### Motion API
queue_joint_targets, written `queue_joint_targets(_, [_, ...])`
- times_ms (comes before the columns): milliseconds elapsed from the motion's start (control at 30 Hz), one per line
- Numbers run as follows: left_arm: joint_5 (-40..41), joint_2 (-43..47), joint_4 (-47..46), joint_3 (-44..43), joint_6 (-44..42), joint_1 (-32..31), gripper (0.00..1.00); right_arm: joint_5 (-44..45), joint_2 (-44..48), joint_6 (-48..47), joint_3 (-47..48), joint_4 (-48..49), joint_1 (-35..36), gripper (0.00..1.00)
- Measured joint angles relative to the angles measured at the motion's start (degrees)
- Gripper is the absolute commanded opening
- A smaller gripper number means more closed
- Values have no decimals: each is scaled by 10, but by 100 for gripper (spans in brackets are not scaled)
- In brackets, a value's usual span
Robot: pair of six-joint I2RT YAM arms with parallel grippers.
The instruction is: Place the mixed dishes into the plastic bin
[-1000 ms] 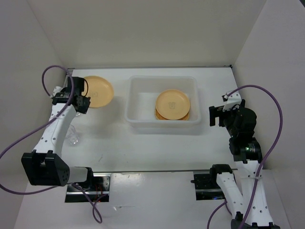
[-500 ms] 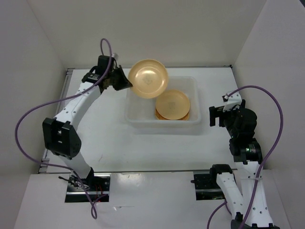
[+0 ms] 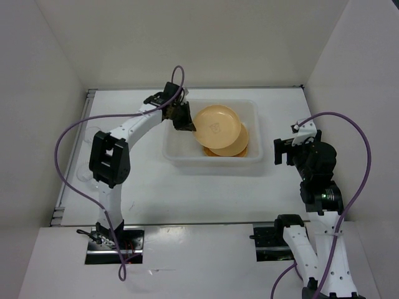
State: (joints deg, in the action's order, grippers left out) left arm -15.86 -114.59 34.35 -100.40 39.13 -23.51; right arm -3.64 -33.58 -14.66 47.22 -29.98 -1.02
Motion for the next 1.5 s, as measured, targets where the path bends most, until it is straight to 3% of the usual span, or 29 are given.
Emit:
queue_joint_targets(533, [25, -150, 40, -157, 1, -44, 0, 3, 14, 0, -2, 5, 14, 97])
queue_joint_targets(667, [32, -161, 54, -163, 1, -45, 6, 3, 17, 0, -9, 6, 14, 97])
queue_joint_targets(900, [29, -167, 61, -163, 2, -46, 29, 2, 18, -3, -9, 7, 19, 97])
queue_joint_targets(933, [25, -167, 59, -163, 2, -47, 40, 2, 18, -3, -9, 7, 19, 97])
queue_joint_targets(1067, [16, -168, 59, -176, 3, -49, 66, 0, 18, -3, -9, 7, 23, 97])
queue_joint_targets(1133, [14, -168, 59, -185, 2, -51, 70, 0, 18, -4, -10, 7, 24, 97])
queue_joint_targets(1267, [17, -164, 62, -201, 3, -50, 70, 0, 18, -4, -10, 7, 24, 97])
queue_joint_targets(1367, [40, -131, 82, -196, 2, -43, 59, 0, 21, -4, -10, 8, 24, 97])
queue_joint_targets(1500, [107, 13, 93, -128, 2, 6, 58, 0, 30, -4, -14, 9, 24, 97])
